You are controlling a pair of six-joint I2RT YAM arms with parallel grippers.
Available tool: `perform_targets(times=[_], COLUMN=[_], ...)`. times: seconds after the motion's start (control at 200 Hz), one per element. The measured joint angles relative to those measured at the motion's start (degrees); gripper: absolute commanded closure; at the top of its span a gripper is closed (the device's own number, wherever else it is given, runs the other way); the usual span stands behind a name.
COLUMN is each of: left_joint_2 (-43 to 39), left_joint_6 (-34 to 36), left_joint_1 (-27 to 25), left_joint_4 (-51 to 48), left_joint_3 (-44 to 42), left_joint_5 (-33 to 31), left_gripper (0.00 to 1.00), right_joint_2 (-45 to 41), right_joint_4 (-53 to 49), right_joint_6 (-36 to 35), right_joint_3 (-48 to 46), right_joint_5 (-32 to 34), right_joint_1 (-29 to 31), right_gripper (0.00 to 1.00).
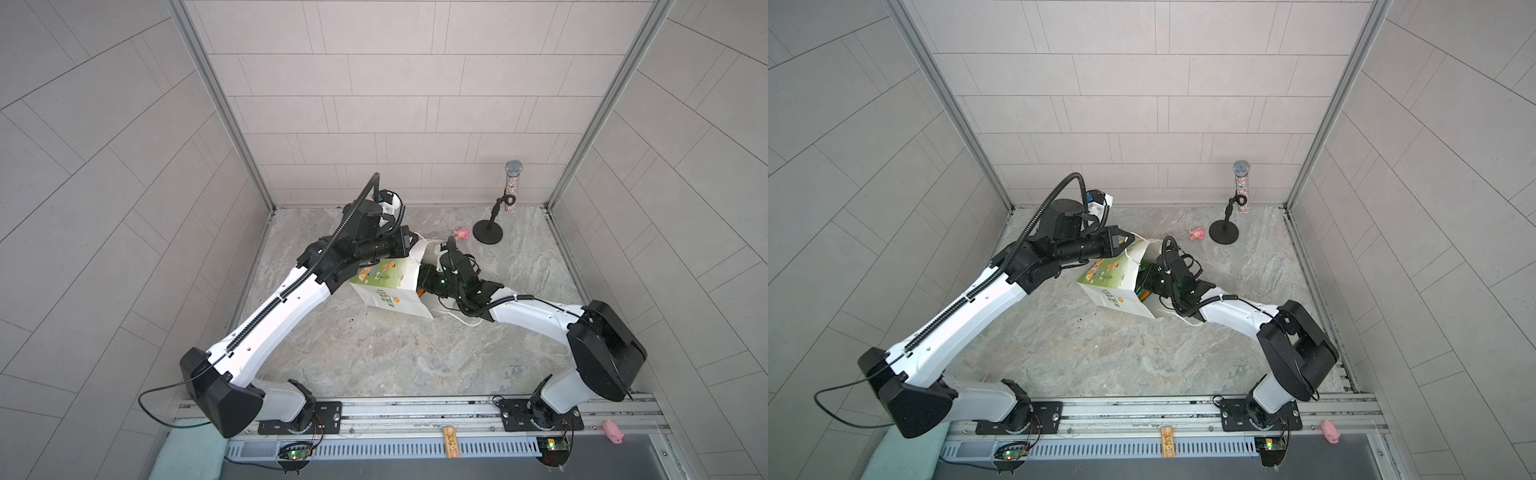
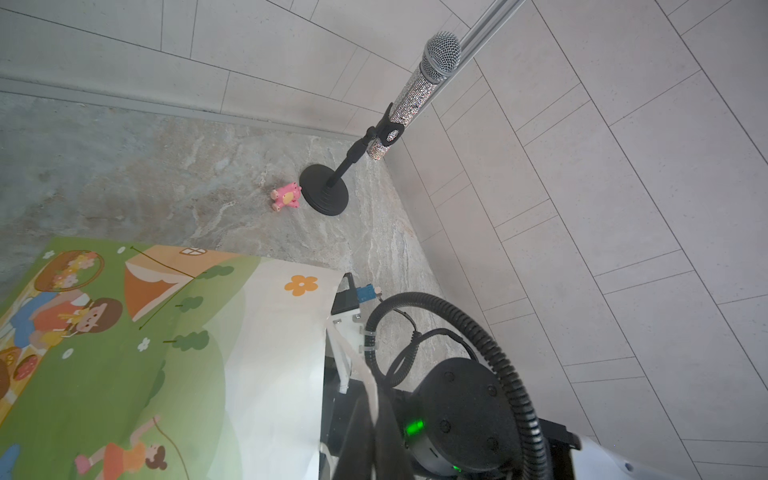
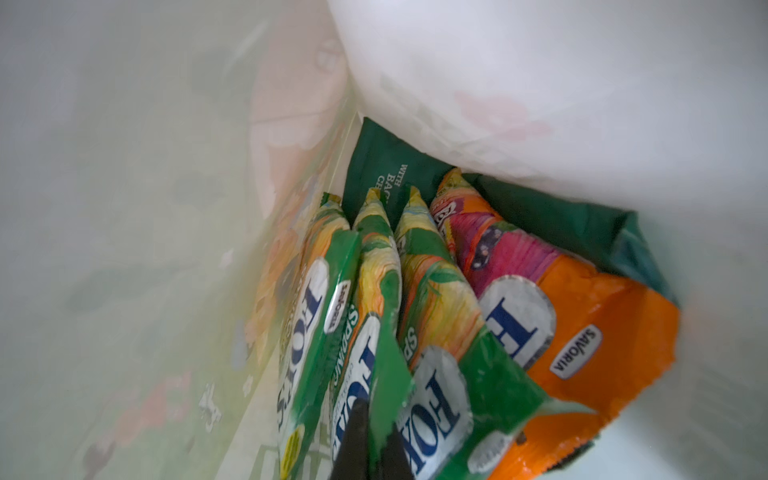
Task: Take the snacks out of the paper bag
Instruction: 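Lower the right gripper into the bag onto the green FOX'S packets, then close the right gripper on a green FOX'S packet and lift it out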
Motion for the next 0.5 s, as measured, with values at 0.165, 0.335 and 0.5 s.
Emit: perform_targets(times=[0.165,0.335,0.5], left_joint_2=[-0.8,-0.8,-1.0], left_joint_6=[0.9,1.6,1.8], left_joint_1=[0.0,0.1,0.1], left_joint_4=[-1.0,-1.7,-1.9], left_joint_3=[0.0,0.0,0.0], left_joint_5=[-1.7,-3.1,-4.2], left_gripper=[1.00,1.00,1.00], right_joint_2=[-2.5,-4.2,-6.1], right_joint_4=[-2.1,-3.7,-5.7], right_joint_6=[-1.9,-3.9,-5.6], right_joint_3=[0.4,0.5,0.5], right_joint_5=[-1.6,-3.2,-3.8], right_joint_1=[-0.3,-1.3,-1.8], right_gripper=[1.00,1.00,1.00])
